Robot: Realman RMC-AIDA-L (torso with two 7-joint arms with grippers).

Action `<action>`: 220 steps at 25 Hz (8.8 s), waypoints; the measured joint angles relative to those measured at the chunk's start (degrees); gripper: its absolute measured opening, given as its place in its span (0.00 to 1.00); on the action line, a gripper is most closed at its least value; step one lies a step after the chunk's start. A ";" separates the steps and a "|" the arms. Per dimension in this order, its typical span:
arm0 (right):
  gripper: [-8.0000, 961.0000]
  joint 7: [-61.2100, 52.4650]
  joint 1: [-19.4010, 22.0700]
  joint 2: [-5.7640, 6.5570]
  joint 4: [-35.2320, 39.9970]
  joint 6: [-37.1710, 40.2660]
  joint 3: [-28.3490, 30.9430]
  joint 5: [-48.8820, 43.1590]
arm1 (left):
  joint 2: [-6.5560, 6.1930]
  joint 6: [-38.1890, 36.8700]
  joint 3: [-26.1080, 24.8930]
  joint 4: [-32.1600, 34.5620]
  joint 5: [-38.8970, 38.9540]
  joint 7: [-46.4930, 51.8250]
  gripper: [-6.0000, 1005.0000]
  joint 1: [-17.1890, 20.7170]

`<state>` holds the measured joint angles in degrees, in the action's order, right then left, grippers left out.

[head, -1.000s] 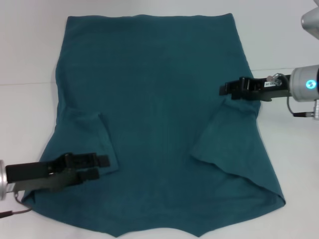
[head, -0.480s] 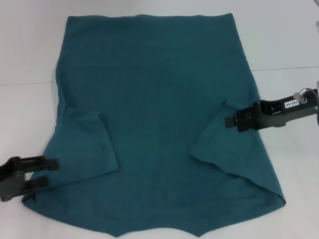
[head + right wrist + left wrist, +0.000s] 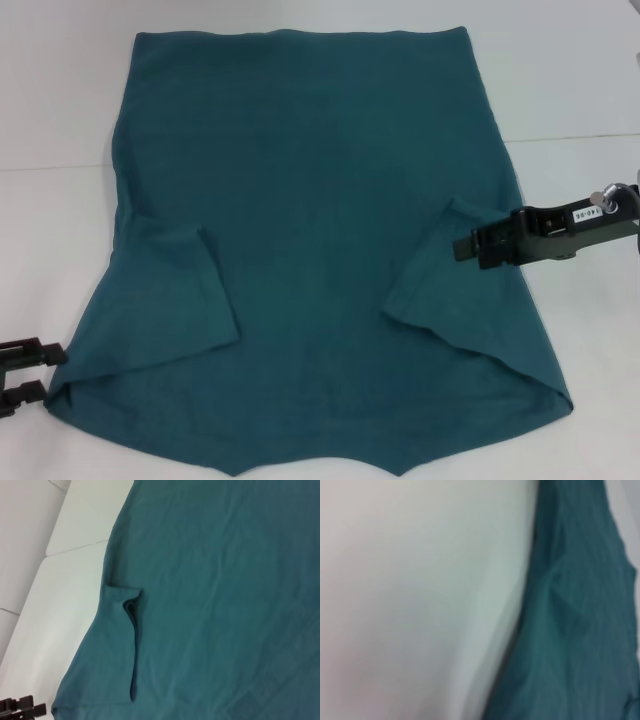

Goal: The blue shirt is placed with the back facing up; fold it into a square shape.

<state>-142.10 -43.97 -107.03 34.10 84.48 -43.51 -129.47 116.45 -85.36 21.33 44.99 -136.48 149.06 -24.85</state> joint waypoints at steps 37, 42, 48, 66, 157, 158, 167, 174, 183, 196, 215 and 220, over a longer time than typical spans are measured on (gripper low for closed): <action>0.64 -0.02 0.39 -0.03 0.00 -2.13 0.45 0.01 | 0.45 4.79 1.83 -2.29 -2.95 0.17 0.61 -0.81; 0.65 0.03 0.39 -0.03 0.00 -2.14 0.45 0.14 | 0.42 5.20 2.79 -3.64 -2.94 -0.20 0.61 -1.85; 0.65 0.06 0.39 -0.14 0.00 -2.14 0.45 0.31 | 0.49 5.14 2.93 -4.39 -2.67 -0.46 0.60 -2.92; 0.68 0.08 0.75 -0.20 0.00 -2.13 0.45 0.25 | 0.58 3.17 1.88 -4.14 -0.92 -1.49 0.26 -2.87; 0.80 -3.41 4.80 -1.69 1.49 3.12 -1.30 -17.92 | 0.26 2.38 1.74 -6.89 4.26 -5.89 0.02 -4.15; 0.80 -3.41 4.70 -1.72 1.49 3.11 -1.31 -17.92 | 0.24 2.38 1.72 -7.05 4.26 -5.89 0.02 -4.15; 0.80 -3.38 3.97 -2.54 1.49 3.05 -1.50 -17.93 | 0.18 2.40 1.60 -7.29 4.37 -5.89 0.02 -4.21; 0.80 -3.16 2.68 -3.40 1.39 2.98 -1.49 -17.93 | 0.18 2.39 1.60 -7.29 4.38 -5.89 0.02 -4.33; 0.59 -3.38 2.37 -3.46 1.82 3.08 -1.47 -17.93 | 0.13 2.32 1.52 -7.29 4.39 -5.87 0.02 -4.46; 0.17 -2.97 2.73 -2.79 2.19 4.74 -1.67 -18.08 | -0.13 -0.30 1.98 -6.55 3.61 -5.89 0.02 -4.30; 0.06 -2.13 5.17 -1.39 8.41 19.53 -1.61 -18.69 | -0.81 -16.31 2.49 0.72 -11.44 -6.02 0.02 -2.58; 0.06 -1.61 7.71 -3.12 12.56 24.27 -1.39 -18.67 | -0.69 -19.71 2.69 1.93 -13.34 -6.78 0.02 -1.67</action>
<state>-143.71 -36.26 -110.14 46.67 108.75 -44.90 -148.14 115.76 -105.07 24.03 46.92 -149.82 142.28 -26.52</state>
